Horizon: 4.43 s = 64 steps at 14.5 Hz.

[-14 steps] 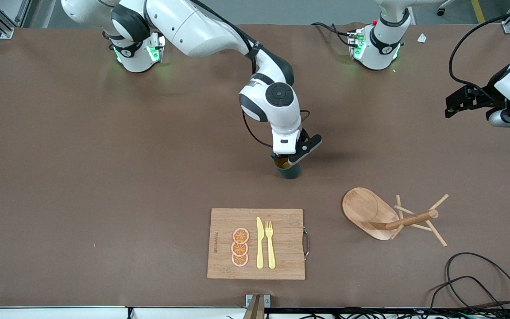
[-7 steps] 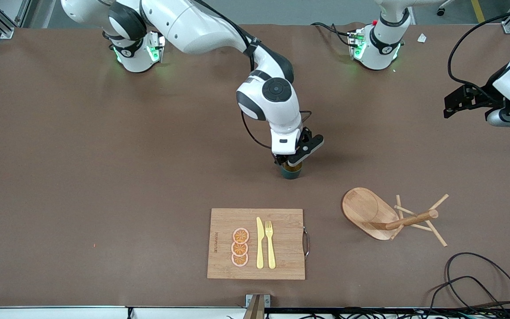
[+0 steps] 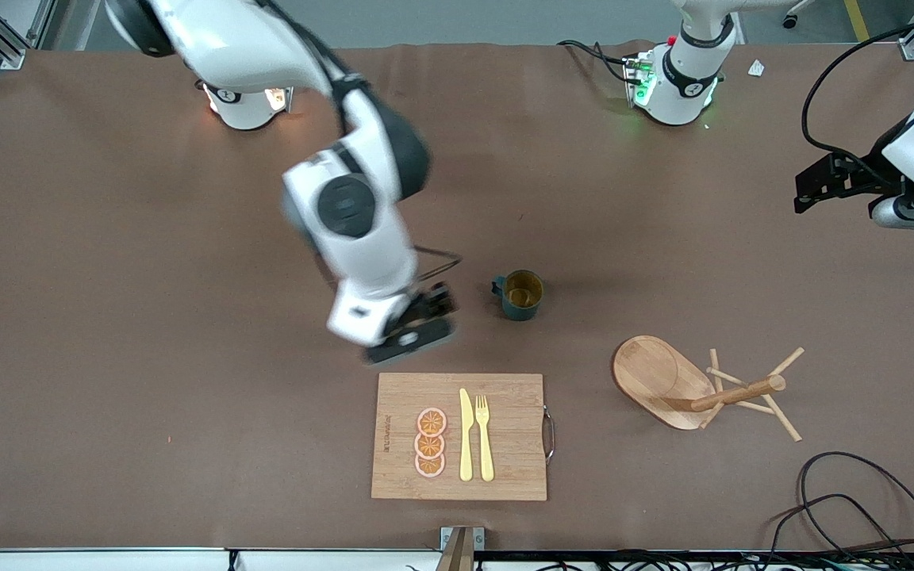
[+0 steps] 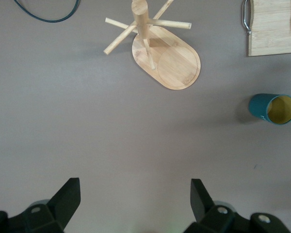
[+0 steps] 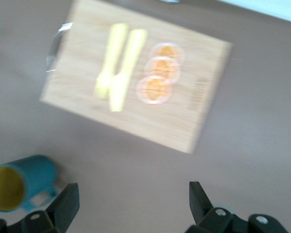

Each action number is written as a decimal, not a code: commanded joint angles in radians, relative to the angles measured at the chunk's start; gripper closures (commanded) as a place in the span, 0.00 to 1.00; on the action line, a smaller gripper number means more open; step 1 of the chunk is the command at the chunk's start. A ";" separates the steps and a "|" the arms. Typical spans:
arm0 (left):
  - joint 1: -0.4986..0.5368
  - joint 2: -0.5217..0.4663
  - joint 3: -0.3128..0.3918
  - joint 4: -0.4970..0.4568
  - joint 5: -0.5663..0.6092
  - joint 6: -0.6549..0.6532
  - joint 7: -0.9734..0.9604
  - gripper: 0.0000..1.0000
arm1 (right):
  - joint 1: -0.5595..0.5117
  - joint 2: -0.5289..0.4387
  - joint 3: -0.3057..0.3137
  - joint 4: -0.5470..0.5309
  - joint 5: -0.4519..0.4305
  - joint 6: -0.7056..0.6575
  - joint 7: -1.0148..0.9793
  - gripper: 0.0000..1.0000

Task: Pass cup and hang on rack
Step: 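Release the mug and withdraw the right gripper while the left gripper approaches, then move the left gripper over to the mug handle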

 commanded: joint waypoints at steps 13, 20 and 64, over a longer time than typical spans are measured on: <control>-0.031 0.008 -0.055 0.029 0.013 -0.081 -0.138 0.00 | -0.567 -0.394 0.020 -0.254 -0.009 -0.254 -0.161 0.00; -0.038 0.010 -0.140 0.035 0.014 -0.091 -0.348 0.00 | -0.578 -0.662 0.018 -0.492 -0.012 -0.241 -0.164 0.00; -1.103 1.008 0.069 0.377 0.810 0.103 -2.160 0.07 | -0.612 -0.805 0.026 -0.524 -0.010 -0.330 -0.254 0.00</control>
